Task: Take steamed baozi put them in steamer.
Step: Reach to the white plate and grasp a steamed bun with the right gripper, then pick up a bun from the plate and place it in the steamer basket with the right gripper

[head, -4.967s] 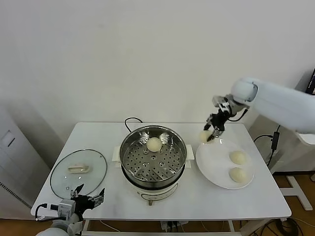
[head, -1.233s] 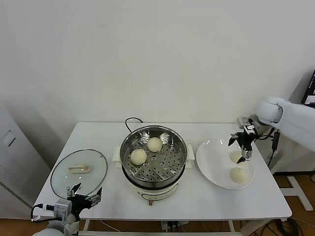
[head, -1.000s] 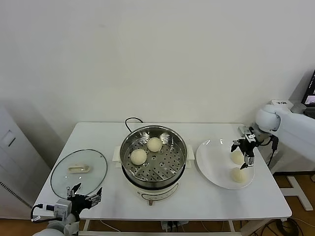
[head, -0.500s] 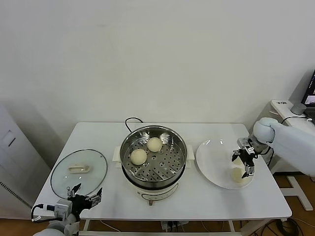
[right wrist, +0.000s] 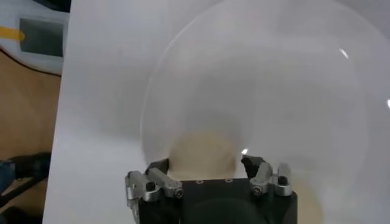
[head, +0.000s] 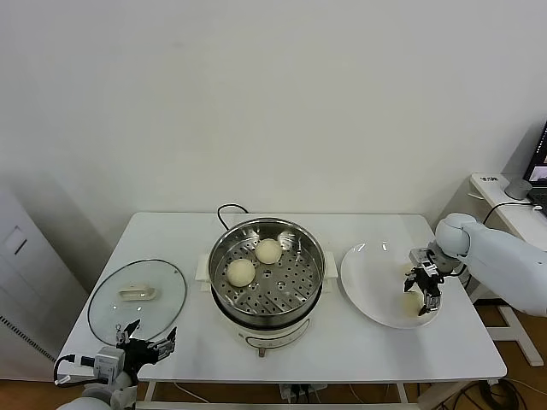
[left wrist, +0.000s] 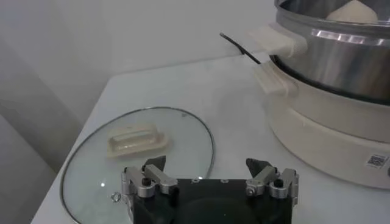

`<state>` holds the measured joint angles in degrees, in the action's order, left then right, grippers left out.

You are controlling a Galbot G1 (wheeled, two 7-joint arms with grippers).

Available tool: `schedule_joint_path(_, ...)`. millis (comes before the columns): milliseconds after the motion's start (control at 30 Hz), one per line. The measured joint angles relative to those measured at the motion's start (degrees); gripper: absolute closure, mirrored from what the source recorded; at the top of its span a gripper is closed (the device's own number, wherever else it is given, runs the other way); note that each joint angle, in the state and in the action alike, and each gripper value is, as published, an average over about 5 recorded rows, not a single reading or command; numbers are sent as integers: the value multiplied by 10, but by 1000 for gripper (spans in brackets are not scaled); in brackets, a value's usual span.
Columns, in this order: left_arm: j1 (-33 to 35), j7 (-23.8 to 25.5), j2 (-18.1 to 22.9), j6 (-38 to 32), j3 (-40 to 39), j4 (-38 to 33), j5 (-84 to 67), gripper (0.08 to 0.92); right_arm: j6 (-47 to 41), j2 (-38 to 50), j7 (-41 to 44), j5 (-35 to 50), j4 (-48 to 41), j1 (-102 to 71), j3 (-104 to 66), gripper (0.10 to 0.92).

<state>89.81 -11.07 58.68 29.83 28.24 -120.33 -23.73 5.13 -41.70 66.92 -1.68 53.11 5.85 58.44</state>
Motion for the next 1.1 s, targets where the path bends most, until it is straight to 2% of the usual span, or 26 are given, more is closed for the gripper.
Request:
schedule_joint_path(167,0,0,0,0,1,1,0,177,0,0,4,-4,-1,-5,-8,532)
schedule_joint_path(300,1,0,0,0,1,0,0,177,0,4,9,-1,4,-3,-8,563)
schedule_joint_path(733,4,-1,0,0,2,-3,1,177,23,12,36,72,64,129,54,567)
schedule_joint_path(1100,1,-1,0,1,-3,-3,1,177,92,-52,48,139,126,255,64,558)
